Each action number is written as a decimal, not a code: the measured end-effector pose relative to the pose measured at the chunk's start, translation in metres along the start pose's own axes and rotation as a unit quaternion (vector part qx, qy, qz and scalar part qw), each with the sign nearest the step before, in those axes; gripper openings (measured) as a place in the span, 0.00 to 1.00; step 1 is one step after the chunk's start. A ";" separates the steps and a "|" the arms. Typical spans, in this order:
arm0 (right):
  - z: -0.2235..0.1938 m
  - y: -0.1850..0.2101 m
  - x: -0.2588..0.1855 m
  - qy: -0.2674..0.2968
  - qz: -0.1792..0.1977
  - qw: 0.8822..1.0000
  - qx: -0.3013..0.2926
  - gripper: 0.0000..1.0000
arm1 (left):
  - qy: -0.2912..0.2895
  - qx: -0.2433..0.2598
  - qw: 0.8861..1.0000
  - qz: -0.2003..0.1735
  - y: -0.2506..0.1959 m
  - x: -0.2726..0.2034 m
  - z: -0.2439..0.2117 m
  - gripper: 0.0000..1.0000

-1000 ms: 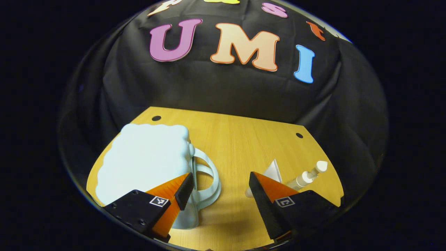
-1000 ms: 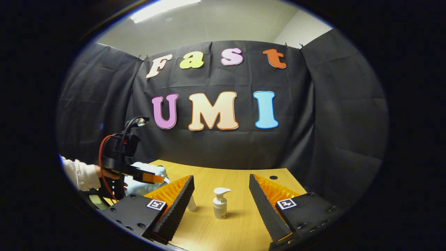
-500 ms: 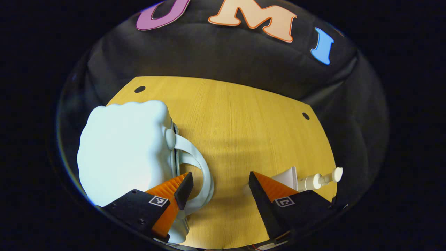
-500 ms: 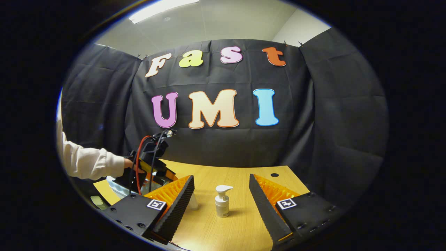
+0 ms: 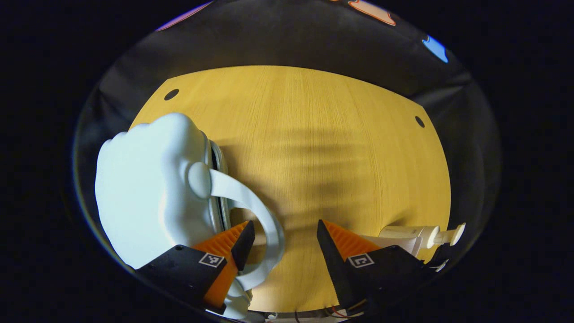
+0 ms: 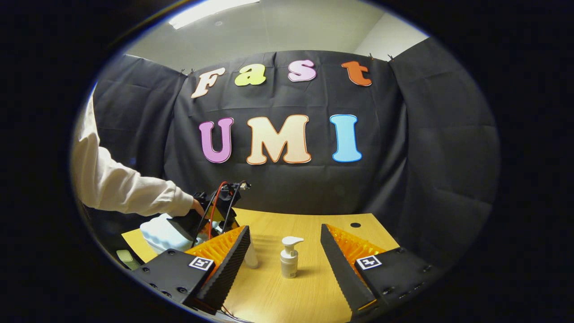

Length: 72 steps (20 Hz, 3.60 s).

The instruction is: First open the suitcase, pack the skin care products into it, and then close the suitcase.

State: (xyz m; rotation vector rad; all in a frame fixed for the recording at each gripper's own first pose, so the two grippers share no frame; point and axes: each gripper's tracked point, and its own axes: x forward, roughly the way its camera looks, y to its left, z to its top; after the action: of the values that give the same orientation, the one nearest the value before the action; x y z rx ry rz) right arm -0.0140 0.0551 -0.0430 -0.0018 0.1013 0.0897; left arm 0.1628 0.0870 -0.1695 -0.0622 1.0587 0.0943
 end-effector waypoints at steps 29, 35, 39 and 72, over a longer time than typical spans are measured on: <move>-0.004 0.007 0.000 0.018 0.025 0.999 -0.012 0.99 | 0.045 -0.001 0.995 -0.089 -0.002 -0.051 -0.002 0.00; 0.014 0.012 0.015 0.003 0.041 0.999 0.003 0.99 | -0.046 -0.022 0.990 -0.128 0.026 -0.147 0.027 0.00; 0.021 0.025 0.030 0.000 0.061 0.998 0.011 0.99 | -0.112 -0.063 0.983 -0.133 0.079 -0.217 0.046 0.00; 0.032 0.068 0.061 -0.005 0.066 0.998 0.002 1.00 | -0.202 -0.226 0.953 0.023 0.435 -0.165 -0.131 0.00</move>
State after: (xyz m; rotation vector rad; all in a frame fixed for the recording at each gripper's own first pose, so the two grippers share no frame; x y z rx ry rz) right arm 0.0440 0.1286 -0.0170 0.0085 0.0914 0.2215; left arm -0.0780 0.4993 -0.0920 -0.4160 0.6117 0.3755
